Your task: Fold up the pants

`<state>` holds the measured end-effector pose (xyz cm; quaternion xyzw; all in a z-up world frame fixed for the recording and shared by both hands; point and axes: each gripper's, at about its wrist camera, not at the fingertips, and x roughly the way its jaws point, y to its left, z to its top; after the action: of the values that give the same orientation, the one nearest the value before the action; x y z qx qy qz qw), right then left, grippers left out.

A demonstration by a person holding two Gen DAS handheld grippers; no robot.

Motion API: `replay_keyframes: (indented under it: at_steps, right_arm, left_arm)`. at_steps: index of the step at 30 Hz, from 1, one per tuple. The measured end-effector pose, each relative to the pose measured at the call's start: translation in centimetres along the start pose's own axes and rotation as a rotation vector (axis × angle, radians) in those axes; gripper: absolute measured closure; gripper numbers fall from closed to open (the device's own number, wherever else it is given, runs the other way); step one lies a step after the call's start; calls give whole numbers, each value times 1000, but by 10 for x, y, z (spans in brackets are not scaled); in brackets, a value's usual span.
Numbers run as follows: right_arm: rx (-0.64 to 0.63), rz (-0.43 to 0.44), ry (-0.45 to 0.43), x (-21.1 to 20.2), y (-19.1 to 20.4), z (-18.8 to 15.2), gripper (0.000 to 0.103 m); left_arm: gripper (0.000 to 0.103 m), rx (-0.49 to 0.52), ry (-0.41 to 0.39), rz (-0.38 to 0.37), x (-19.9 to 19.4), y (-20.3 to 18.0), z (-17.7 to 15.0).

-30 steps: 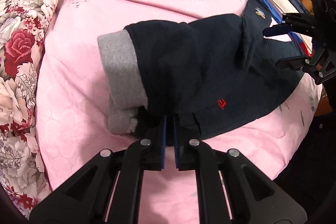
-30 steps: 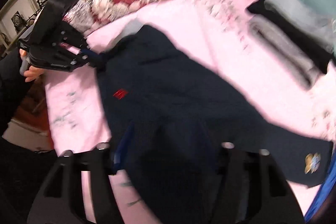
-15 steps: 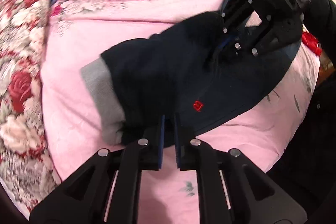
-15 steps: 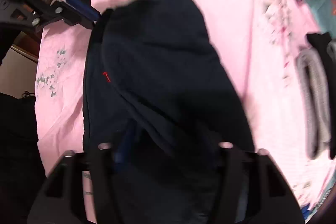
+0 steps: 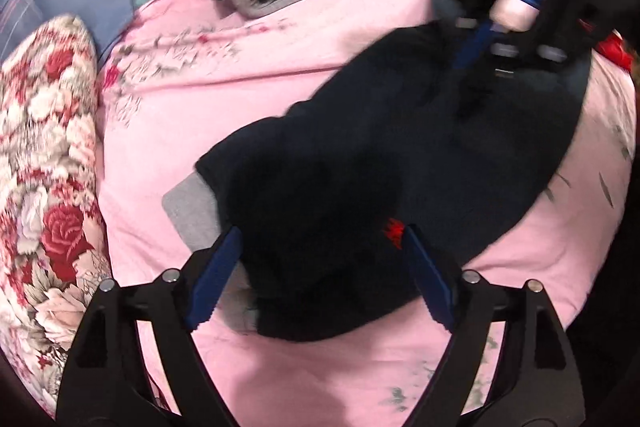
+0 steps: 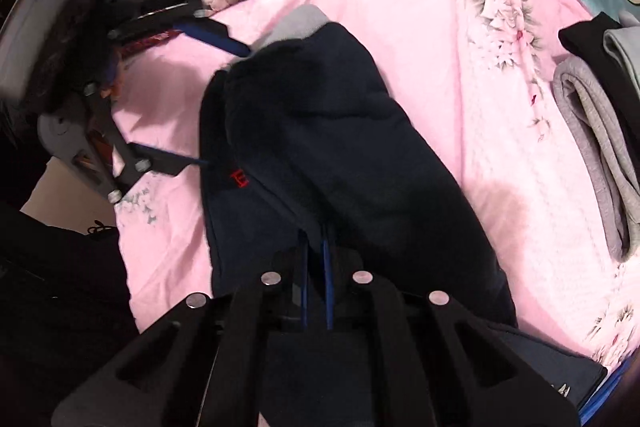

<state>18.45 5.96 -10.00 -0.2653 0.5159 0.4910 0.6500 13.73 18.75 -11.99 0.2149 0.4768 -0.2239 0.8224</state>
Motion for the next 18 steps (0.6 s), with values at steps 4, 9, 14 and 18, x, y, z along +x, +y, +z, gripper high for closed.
replay_keyframes:
  at_steps: [4,9,14,18]
  right_arm:
    - [14,38,-22,-11,3,-6,97]
    - [57,73,-35,-25,6,-1,97]
    - [-7,128,-37,-33,40,5,103]
    - [-18,43,-27,-22,49,4,103]
  left_arm:
    - [80,6,37,-24,14,6,-3]
    - [90,10,15,-19,5,7,-7]
    - [91,24,19,-4,-7,7,-23]
    - [91,26,30,-2,-5,-1,-32]
